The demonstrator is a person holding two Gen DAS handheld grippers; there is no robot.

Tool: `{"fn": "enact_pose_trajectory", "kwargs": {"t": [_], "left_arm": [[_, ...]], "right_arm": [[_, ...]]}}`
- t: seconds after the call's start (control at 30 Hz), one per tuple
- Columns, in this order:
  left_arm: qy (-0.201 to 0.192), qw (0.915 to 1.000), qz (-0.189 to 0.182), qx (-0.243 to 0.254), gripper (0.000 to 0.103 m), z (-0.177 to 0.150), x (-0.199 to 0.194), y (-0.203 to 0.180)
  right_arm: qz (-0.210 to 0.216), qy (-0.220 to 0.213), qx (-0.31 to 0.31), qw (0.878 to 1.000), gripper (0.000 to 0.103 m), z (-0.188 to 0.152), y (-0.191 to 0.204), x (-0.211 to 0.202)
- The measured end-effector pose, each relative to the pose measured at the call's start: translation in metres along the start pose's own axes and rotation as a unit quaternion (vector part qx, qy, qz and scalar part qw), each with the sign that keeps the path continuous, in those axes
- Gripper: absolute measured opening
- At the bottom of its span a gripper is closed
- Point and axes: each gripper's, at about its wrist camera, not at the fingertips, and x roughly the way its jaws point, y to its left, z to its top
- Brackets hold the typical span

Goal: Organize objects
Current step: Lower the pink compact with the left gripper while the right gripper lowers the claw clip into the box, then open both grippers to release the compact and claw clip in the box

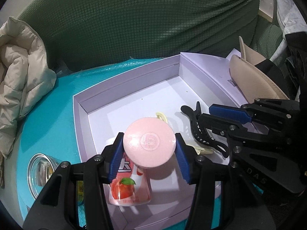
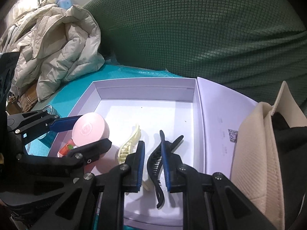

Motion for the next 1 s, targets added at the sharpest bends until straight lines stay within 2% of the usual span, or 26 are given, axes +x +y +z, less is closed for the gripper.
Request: {"fn": "enact_pose_trajectory", "kwargs": {"t": [0.27, 0.33, 0.47, 0.63, 0.73, 1.0], "left_arm": [[-0.009, 0.9996, -0.017, -0.018, 0.049, -0.004, -0.002, 0.004], [-0.011, 0.9995, -0.021, -0.022, 0.050, -0.004, -0.004, 0.005], [-0.016, 0.9997, 0.003, -0.016, 0.051, -0.003, -0.010, 0.003], [-0.027, 0.9988, 0.033, -0.024, 0.061, -0.007, -0.021, 0.007], [-0.020, 0.9983, 0.037, -0.040, 0.064, -0.013, -0.025, 0.014], [-0.016, 0.9977, 0.040, -0.053, 0.064, -0.027, -0.047, 0.027]], "right_arm": [[-0.001, -0.009, 0.010, 1.000, 0.017, 0.000, 0.000, -0.007], [-0.004, -0.009, 0.016, 1.000, 0.021, 0.001, -0.002, -0.009], [-0.013, -0.007, 0.024, 1.000, 0.033, 0.001, -0.004, -0.009], [-0.017, -0.010, 0.022, 1.000, 0.039, 0.003, 0.001, -0.012], [-0.022, -0.013, 0.019, 0.999, 0.044, 0.004, 0.005, -0.014], [-0.038, -0.020, 0.001, 0.999, 0.048, 0.006, 0.029, -0.028]]}}
